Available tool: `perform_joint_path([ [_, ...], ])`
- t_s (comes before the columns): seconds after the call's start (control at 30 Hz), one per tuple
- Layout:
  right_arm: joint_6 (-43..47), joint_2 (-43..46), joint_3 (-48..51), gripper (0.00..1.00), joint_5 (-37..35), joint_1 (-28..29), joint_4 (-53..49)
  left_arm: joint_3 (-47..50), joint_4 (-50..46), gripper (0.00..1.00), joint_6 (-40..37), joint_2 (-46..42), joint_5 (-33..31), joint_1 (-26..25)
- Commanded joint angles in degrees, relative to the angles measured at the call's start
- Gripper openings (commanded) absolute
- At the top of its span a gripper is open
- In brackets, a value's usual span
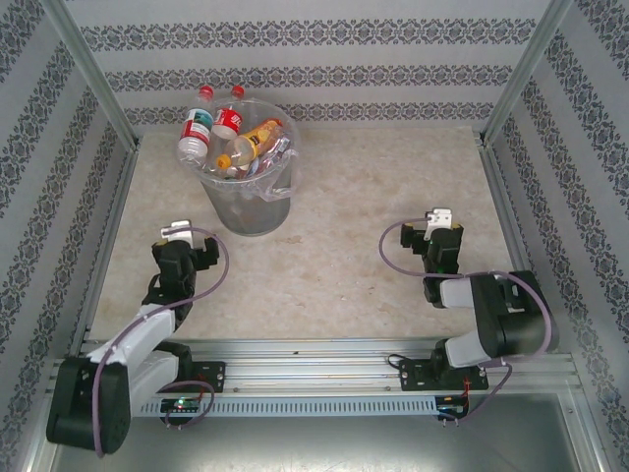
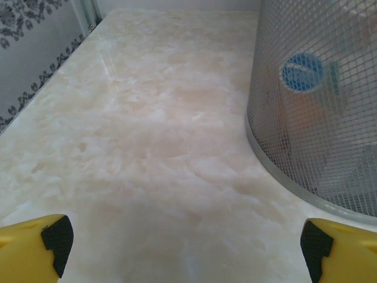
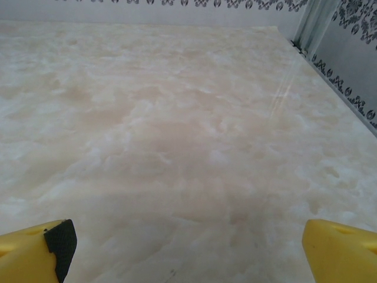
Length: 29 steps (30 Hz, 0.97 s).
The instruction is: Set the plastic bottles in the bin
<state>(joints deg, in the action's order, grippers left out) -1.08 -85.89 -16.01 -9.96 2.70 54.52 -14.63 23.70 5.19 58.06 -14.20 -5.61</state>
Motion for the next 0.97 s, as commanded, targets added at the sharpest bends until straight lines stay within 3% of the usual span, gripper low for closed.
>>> perform_joint_path([
  [0.0, -1.4, -1.1, -2.0, 0.98, 2.8, -0.9, 4.1, 0.5, 16.2, 1.00, -5.5, 5.4, 1.0, 0.0],
  [0.07, -2.1, -0.6, -5.6, 0.98, 2.0, -1.2, -2.5, 1.4, 23.1, 1.00, -6.2, 9.8, 1.3, 0.1],
  [0.27, -1.5, -0.9, -5.0, 0.98, 0.5, -0.5, -0.8, 1.8, 41.7, 1.00, -6.3, 25.4, 6.4, 2.5],
  [0.4, -1.5, -0.8, -5.1, 0.98, 0.6, -0.5, -1.3, 0.5, 46.6, 1.00, -5.9, 33.3, 7.4, 3.1],
  [0.63, -1.4, -0.8, -5.2, 0.98, 0.6, -0.5, -1.4, -7.2, 29.5, 1.00, -3.6, 32.3, 7.3, 4.7],
  [0.93, -1.5, -0.7, -5.2, 0.98, 0.7, -0.5, -1.5, -6.8, 31.2, 1.00, -4.1, 32.8, 8.0, 4.8],
])
